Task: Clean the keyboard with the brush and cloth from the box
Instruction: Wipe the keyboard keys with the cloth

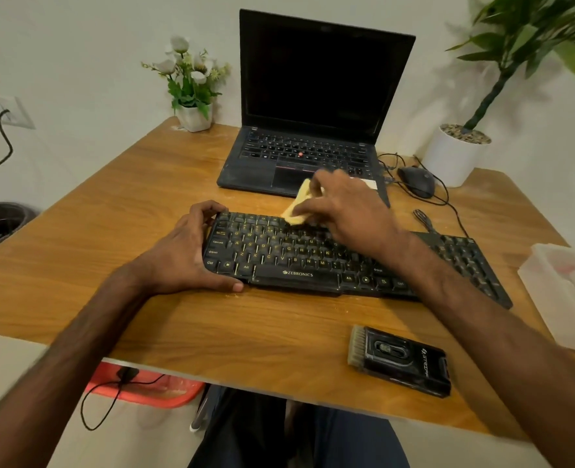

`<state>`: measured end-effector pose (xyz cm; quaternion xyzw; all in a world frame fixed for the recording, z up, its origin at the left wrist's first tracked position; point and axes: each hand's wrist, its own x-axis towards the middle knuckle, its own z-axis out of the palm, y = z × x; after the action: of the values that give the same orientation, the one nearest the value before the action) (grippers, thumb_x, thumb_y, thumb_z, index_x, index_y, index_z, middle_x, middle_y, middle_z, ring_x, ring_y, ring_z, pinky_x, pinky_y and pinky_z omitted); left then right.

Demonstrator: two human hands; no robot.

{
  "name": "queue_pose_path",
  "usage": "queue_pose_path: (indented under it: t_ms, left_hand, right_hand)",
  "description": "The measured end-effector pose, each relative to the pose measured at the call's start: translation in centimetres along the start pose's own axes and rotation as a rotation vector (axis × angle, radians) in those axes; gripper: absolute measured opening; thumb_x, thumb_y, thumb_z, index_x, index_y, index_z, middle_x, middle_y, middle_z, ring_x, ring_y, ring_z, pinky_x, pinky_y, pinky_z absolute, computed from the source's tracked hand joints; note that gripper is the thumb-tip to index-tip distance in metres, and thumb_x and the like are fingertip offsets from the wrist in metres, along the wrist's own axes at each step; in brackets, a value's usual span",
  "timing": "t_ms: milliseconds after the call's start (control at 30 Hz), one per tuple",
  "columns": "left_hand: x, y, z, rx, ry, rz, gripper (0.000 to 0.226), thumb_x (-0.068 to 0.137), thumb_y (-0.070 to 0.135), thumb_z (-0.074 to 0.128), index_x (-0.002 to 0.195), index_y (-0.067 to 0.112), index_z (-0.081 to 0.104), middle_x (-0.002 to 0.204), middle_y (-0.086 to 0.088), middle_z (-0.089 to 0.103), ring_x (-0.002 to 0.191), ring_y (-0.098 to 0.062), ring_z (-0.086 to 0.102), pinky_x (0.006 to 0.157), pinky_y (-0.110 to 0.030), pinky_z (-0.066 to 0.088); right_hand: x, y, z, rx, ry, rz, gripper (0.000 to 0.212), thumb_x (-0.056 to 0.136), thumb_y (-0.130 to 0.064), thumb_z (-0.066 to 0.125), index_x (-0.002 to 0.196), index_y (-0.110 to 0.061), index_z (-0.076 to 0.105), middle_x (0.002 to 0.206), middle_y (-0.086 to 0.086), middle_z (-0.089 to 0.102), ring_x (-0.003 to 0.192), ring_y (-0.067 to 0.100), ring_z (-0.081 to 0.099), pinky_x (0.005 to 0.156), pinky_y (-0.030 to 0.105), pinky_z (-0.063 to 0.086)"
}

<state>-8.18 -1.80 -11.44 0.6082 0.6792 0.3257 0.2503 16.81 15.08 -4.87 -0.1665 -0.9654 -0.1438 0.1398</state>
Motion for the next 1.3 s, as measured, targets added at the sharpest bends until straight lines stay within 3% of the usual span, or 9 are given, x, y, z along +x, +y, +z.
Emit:
queue_pose_path:
  t_ms: [133, 267, 433, 533, 733, 867, 967, 1133, 1300]
  left_hand:
    - [0.0, -0.1, -0.1, -0.002, -0.004, -0.001, 0.13, 0.035, 0.073, 0.089, 0.139, 0.043, 0.018, 0.143, 0.01, 0.035, 0.134, -0.009, 0.039, 0.113, -0.043, 0.04]
    - [0.1, -0.3, 0.0, -0.001, -0.01, -0.009, 0.132, 0.032, 0.075, 0.088, 0.139, 0.044, 0.017, 0.146, 0.008, 0.033, 0.136, -0.011, 0.037, 0.115, -0.044, 0.037]
    - [0.1, -0.4, 0.0, -0.014, -0.002, -0.007, 0.131, 0.033, 0.072, 0.091, 0.139, 0.043, 0.018, 0.146, 0.008, 0.033, 0.135, -0.012, 0.039, 0.113, -0.045, 0.039]
    - [0.0, -0.3, 0.0, -0.017, 0.0, -0.008, 0.131, 0.034, 0.071, 0.091, 0.139, 0.044, 0.018, 0.146, 0.009, 0.034, 0.135, -0.012, 0.039, 0.113, -0.045, 0.04]
    - [0.0, -0.1, 0.0, -0.03, -0.003, 0.006, 0.13, 0.033, 0.071, 0.091, 0.138, 0.043, 0.019, 0.146, 0.011, 0.035, 0.135, -0.009, 0.039, 0.114, -0.045, 0.039]
    - [0.0, 0.2, 0.0, -0.025, 0.0, -0.004, 0.132, 0.03, 0.073, 0.089, 0.139, 0.043, 0.019, 0.144, 0.012, 0.035, 0.133, -0.008, 0.039, 0.114, -0.041, 0.038]
    - [0.0, 0.0, 0.0, -0.015, 0.002, -0.01, 0.133, 0.03, 0.072, 0.09, 0.139, 0.045, 0.019, 0.146, 0.01, 0.034, 0.135, -0.011, 0.038, 0.115, -0.043, 0.037]
    - [0.0, 0.0, 0.0, -0.011, -0.011, -0.013, 0.133, 0.03, 0.072, 0.091, 0.138, 0.044, 0.019, 0.148, 0.009, 0.033, 0.136, -0.012, 0.038, 0.114, -0.045, 0.038]
    - [0.0, 0.0, 0.0, 0.0, -0.006, -0.011, 0.133, 0.031, 0.073, 0.09, 0.139, 0.043, 0.019, 0.147, 0.009, 0.033, 0.135, -0.011, 0.037, 0.115, -0.043, 0.038]
  right_hand:
    - [-2.2, 0.4, 0.8, 0.017, -0.084, -0.031, 0.038, 0.087, -0.03, 0.058, 0.124, -0.034, 0.065, 0.111, 0.005, 0.057, 0.091, 0.011, 0.043, 0.073, 0.028, 0.033]
    - [-5.6, 3.0, -0.2, 0.014, -0.164, 0.066, 0.04, 0.088, -0.034, 0.049, 0.125, -0.037, 0.064, 0.114, 0.004, 0.056, 0.097, 0.017, 0.049, 0.075, 0.03, 0.036]
    - [-8.0, 5.5, -1.6, 0.001, -0.225, 0.113, 0.038, 0.087, -0.032, 0.05, 0.122, -0.038, 0.065, 0.113, 0.002, 0.055, 0.099, 0.017, 0.051, 0.075, 0.033, 0.043]
    - [-7.9, 6.2, -2.5, -0.027, -0.265, 0.081, 0.036, 0.086, -0.033, 0.054, 0.12, -0.038, 0.066, 0.111, -0.001, 0.053, 0.098, 0.01, 0.043, 0.074, 0.031, 0.036]
    - [-6.2, 5.6, -3.5, 0.06, 0.065, 0.205, 0.033, 0.089, -0.035, 0.054, 0.117, -0.028, 0.07, 0.11, 0.007, 0.056, 0.097, 0.02, 0.049, 0.073, 0.033, 0.044]
    - [-8.0, 4.2, -1.2, 0.045, -0.21, 0.139, 0.038, 0.089, -0.038, 0.048, 0.124, -0.036, 0.065, 0.108, 0.0, 0.053, 0.095, 0.016, 0.048, 0.074, 0.032, 0.041]
    - [-9.6, 4.8, -1.6, 0.035, -0.195, 0.186, 0.036, 0.088, -0.037, 0.053, 0.122, -0.04, 0.065, 0.105, -0.003, 0.053, 0.092, 0.013, 0.046, 0.072, 0.029, 0.034]
    - [-8.4, 4.8, -2.9, 0.002, -0.25, 0.171, 0.031, 0.09, -0.031, 0.062, 0.118, -0.045, 0.066, 0.11, -0.006, 0.052, 0.099, 0.013, 0.047, 0.075, 0.029, 0.038]
    - [-9.9, 3.7, -3.0, 0.039, -0.219, 0.149, 0.032, 0.086, -0.027, 0.06, 0.116, -0.034, 0.07, 0.105, -0.001, 0.053, 0.092, 0.015, 0.047, 0.07, 0.03, 0.037]
